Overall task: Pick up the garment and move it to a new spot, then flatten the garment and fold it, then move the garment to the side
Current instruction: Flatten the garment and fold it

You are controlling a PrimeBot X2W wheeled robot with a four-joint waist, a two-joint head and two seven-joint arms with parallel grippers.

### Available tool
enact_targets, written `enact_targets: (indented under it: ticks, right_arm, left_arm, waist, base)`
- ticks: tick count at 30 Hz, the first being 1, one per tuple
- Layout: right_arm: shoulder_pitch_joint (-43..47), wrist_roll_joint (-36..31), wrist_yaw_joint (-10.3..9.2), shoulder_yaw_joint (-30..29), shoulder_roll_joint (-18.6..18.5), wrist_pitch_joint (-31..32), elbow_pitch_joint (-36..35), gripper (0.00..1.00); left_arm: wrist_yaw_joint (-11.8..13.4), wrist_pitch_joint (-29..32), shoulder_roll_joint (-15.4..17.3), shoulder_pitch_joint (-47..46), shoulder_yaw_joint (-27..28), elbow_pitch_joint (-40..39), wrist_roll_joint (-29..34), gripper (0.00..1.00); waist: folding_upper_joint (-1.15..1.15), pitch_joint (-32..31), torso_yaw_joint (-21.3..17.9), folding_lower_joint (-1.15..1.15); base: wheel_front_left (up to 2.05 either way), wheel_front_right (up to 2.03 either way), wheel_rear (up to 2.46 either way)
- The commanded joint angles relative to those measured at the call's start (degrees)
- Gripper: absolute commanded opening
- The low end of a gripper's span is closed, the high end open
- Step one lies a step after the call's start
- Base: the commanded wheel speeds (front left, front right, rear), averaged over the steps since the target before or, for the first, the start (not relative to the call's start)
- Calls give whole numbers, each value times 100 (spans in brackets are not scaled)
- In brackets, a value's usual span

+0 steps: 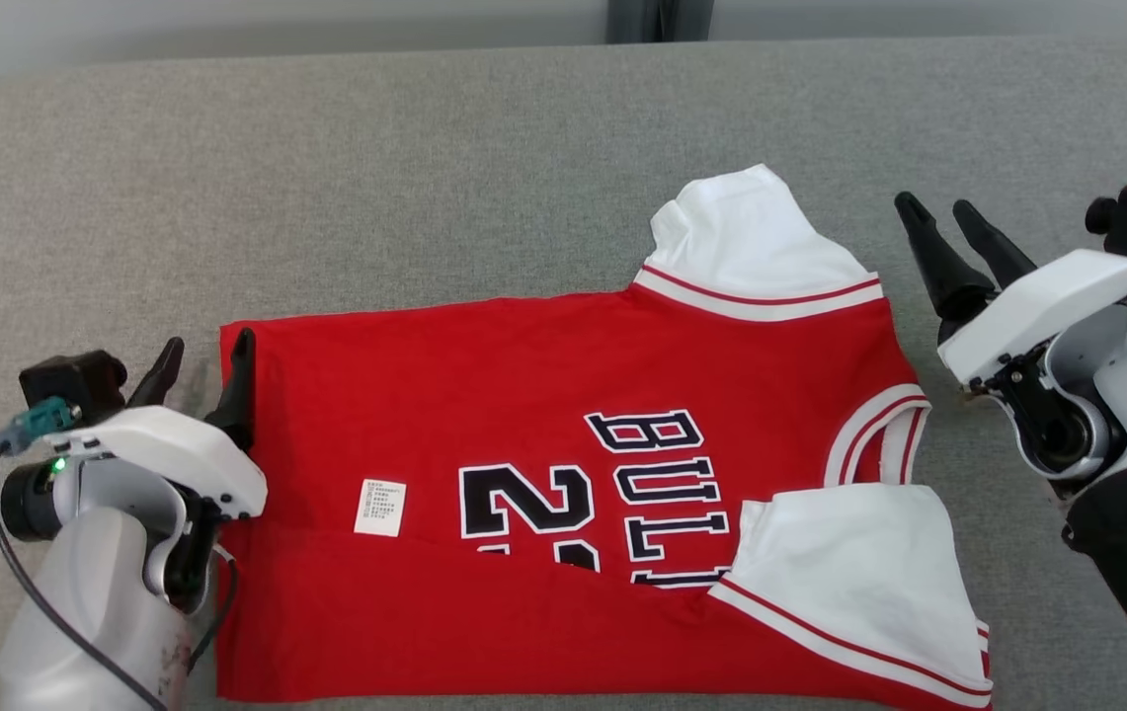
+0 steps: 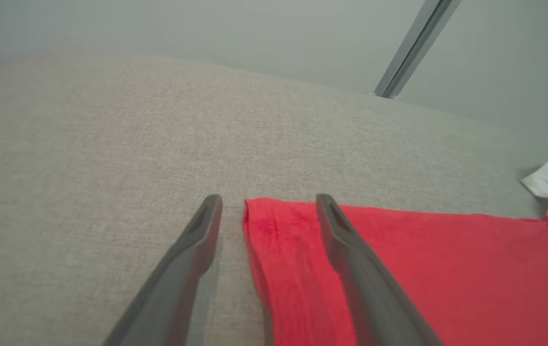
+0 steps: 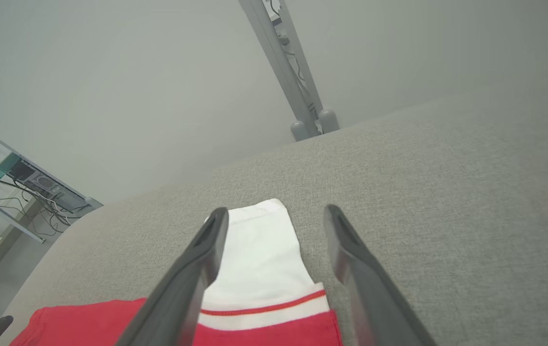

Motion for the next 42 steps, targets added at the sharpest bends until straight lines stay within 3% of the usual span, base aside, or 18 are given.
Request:
enact_targets:
  ticks: [1,5,11,12,13,14,15,26,38,39,40,42]
  right_arm:
    - [-205,24,15,38,30,71,99,100]
    - [-699,14,15,219,121,252,403,100]
    - [-1180,41,14,421,157,328,720,100]
    - [-1230,57,15,448,166,324,767,100]
    - [-1274,77,15,475,166,313,803,100]
    - [-1313,100,15,509,165,313,837,100]
    - [-1347,102,14,549,158,312,870,100]
    - [-1597,280,14,863,56,422,1263,100]
    - [-2263,488,14,1105,-215,873,1933,100]
    - [-2320,486,14,1145,-233,947,1964,82]
    - [-2378,477,14,1190,-252,1009,2001,73]
    - [-2479,394,14,1337,-305,1103,2038,80]
  left_arm:
    - [-23,187,66,-268,-39,198,-64,100]
    - [-21,606,160,-855,-170,704,-168,100]
    - [-25,711,161,-1251,-518,906,-355,100]
    - [-26,701,166,-1272,-585,916,-405,94]
    - [-26,687,169,-1281,-654,925,-453,53]
    - [-26,685,169,-1289,-723,940,-489,31]
    - [-27,670,175,-1297,-788,954,-524,0]
    - [-27,303,233,-1380,-1279,958,-804,0]
    - [-26,155,152,-1653,-1880,866,-1074,0]
    - [-26,157,144,-1675,-1929,864,-1088,0]
    - [-26,147,137,-1698,-1971,866,-1122,0]
    - [-25,155,119,-1712,-2059,868,-1178,0]
  waist:
    - [0,227,66,0]
    - [0,495,100,0]
    - [0,719,194,0]
    - [0,733,212,0]
    - [0,743,228,0]
    - [0,752,241,0]
    - [0,761,255,0]
    - [0,842,417,0]
    - [0,1153,843,0]
    - [0,1177,878,0]
    - [0,1201,908,0]
    - [0,1246,960,0]
  base:
    - [0,0,0]
    - [0,0,0]
    - [0,0,0]
    - [0,0,0]
    - [0,0,0]
    - [0,0,0]
    - [0,0,0]
    - [0,0,0]
    - [0,0,0]
    - [0,0,0]
    - [0,0,0]
    - [0,0,0]
